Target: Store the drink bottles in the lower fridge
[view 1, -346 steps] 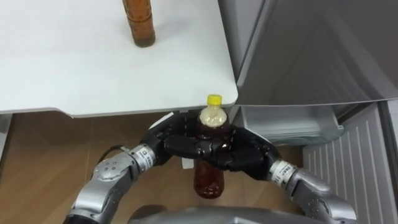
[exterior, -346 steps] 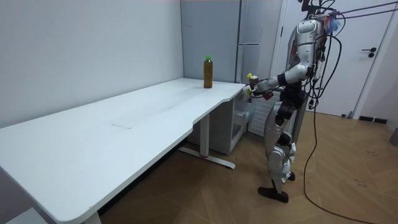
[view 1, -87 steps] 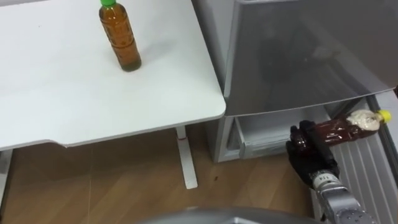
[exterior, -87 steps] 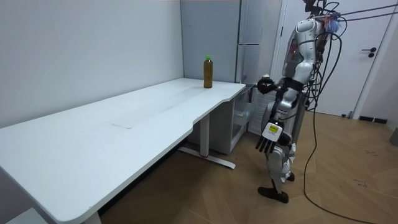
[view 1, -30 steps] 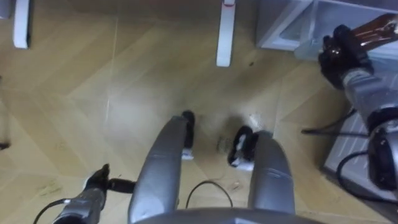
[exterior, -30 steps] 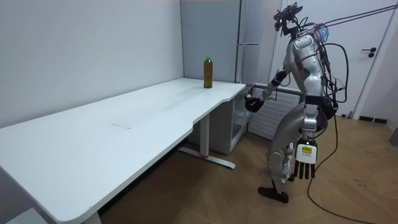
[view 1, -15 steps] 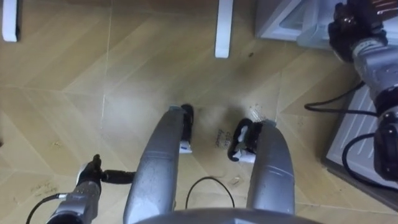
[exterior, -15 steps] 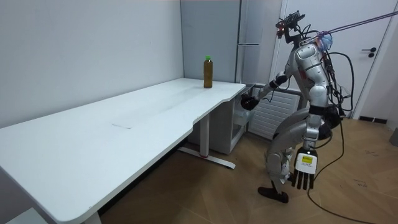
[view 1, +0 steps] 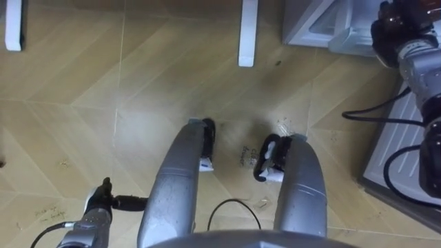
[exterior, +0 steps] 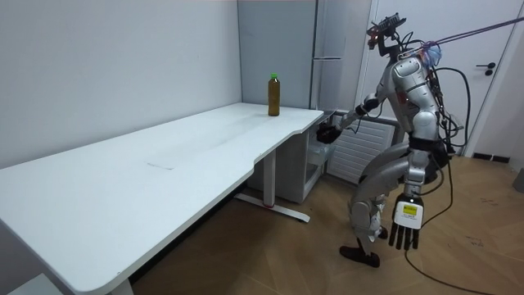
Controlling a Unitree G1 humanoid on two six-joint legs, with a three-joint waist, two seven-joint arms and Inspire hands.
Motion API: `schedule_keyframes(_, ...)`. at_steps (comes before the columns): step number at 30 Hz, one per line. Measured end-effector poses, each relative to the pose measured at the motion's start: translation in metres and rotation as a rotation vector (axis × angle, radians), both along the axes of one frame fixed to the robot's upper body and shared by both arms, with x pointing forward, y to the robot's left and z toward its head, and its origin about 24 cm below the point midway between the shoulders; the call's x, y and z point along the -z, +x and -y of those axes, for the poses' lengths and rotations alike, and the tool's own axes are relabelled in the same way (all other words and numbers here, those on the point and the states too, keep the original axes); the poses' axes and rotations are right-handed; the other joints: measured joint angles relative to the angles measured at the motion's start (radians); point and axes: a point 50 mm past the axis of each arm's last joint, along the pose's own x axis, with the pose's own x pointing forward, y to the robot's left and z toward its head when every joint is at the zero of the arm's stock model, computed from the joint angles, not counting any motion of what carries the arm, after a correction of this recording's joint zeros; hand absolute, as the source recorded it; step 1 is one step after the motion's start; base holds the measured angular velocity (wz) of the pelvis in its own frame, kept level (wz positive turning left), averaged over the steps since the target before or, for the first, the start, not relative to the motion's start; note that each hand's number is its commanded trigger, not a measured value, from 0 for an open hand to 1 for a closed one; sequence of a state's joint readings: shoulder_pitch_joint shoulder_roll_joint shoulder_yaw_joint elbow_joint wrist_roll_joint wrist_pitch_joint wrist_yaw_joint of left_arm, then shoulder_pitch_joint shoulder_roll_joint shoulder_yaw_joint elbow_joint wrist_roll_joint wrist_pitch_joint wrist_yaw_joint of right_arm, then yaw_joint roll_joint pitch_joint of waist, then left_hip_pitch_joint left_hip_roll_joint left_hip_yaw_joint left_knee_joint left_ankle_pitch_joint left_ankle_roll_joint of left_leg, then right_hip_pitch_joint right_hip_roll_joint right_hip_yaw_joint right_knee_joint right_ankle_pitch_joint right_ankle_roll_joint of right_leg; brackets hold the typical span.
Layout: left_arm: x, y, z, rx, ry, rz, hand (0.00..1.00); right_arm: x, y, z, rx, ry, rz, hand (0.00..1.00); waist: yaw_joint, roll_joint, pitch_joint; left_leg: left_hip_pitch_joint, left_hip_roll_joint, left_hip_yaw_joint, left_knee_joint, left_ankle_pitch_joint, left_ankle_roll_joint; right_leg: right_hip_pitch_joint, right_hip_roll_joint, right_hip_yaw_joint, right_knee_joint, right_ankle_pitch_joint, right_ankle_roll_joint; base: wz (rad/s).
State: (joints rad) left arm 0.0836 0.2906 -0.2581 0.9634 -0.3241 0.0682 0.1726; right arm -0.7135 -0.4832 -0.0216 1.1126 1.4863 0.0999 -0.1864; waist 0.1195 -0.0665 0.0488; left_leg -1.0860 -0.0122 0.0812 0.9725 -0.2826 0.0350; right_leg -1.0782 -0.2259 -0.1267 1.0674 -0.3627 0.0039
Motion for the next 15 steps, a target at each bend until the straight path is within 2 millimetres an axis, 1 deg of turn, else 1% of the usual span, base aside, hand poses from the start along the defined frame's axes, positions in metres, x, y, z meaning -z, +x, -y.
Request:
schedule_keyframes(6, 0.000, 0.001, 0.000, 0.002, -0.001, 0.003, 0.00, -0.005, -0.001, 0.008, 0.030, -0.019, 0.010, 0.00, 0.002, 0.000, 0.0000, 0.003, 0.000, 0.001, 0.004, 0.000, -0.001, 0.001, -0.001, 0.002, 0.010, -0.005, 0.002, 0.01)
schedule_keyframes(9, -0.001, 0.001, 0.000, 0.003, -0.001, 0.006, 0.00, -0.017, -0.001, 0.017, 0.053, -0.056, 0.054, 0.00, 0.003, 0.000, 0.0000, 0.009, 0.001, 0.001, 0.004, 0.000, -0.001, 0.008, 0.000, 0.001, 0.010, -0.006, 0.000, 0.00)
schedule_keyframes(11, -0.001, 0.002, -0.001, 0.006, 0.002, 0.008, 0.00, -0.020, -0.002, 0.021, 0.067, -0.070, 0.063, 0.00, 0.002, 0.000, -0.0001, 0.017, 0.001, 0.000, 0.004, -0.002, -0.002, 0.017, 0.001, 0.002, 0.010, -0.008, 0.001, 0.00)
schedule_keyframes(15, -0.004, 0.003, -0.005, 0.018, 0.007, 0.018, 0.00, -0.018, -0.002, 0.021, 0.058, -0.083, 0.053, 0.00, 0.001, 0.000, -0.0001, 0.023, 0.001, 0.000, 0.004, -0.002, -0.002, 0.022, 0.001, 0.002, 0.010, -0.008, 0.001, 0.00)
